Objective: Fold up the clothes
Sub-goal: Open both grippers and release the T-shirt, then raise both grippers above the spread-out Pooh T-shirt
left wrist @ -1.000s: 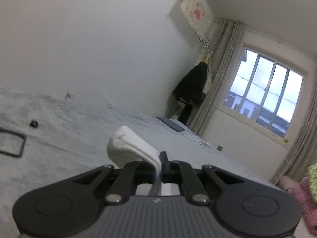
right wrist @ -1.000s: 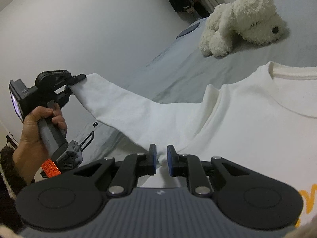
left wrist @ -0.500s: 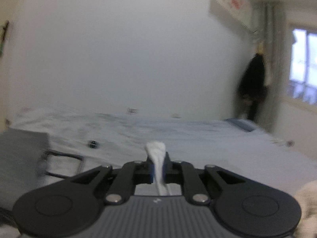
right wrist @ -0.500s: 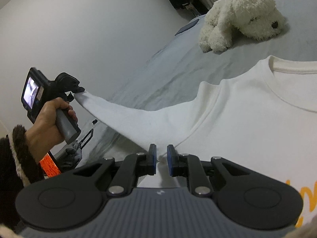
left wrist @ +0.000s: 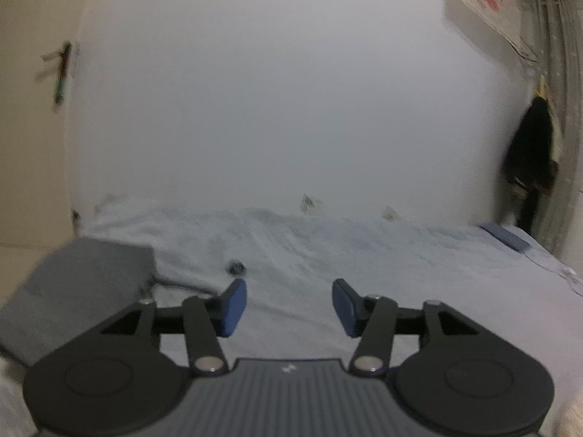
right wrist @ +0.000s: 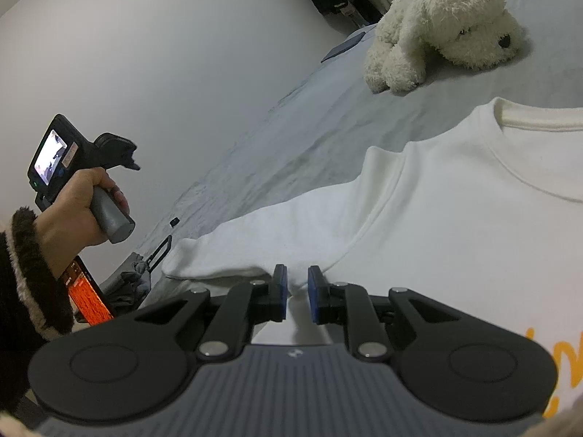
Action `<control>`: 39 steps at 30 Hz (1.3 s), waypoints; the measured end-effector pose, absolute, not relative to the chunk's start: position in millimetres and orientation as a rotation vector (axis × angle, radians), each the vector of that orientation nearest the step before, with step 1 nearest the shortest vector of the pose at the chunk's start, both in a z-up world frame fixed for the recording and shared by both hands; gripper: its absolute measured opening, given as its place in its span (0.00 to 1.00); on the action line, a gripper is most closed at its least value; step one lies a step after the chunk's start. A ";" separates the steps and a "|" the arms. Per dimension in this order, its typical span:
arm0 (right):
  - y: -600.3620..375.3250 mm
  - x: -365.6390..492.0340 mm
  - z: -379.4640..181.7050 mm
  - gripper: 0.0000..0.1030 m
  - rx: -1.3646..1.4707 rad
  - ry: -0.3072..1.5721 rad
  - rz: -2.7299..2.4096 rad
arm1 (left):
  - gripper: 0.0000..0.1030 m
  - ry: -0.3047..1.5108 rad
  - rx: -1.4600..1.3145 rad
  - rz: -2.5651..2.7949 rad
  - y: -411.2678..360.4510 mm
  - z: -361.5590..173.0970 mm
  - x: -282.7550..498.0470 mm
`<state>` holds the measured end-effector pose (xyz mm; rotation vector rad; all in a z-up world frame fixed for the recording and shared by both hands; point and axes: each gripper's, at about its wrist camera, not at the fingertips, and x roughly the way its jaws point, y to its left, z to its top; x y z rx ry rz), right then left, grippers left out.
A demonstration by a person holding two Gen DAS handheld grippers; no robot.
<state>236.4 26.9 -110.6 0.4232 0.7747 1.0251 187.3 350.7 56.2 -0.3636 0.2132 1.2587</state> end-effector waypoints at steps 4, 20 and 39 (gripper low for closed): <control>26.2 236.7 -110.3 0.18 0.426 0.775 1.025 | 0.56 0.283 -0.402 1.148 329.5 39.2 196.2; -2.4 239.9 -92.8 0.44 0.426 0.674 0.853 | 0.61 0.511 -0.423 0.531 242.3 -44.6 233.8; -127.1 271.7 -90.4 0.33 0.125 0.608 0.094 | 0.49 0.665 -0.132 -0.012 173.3 -72.3 283.0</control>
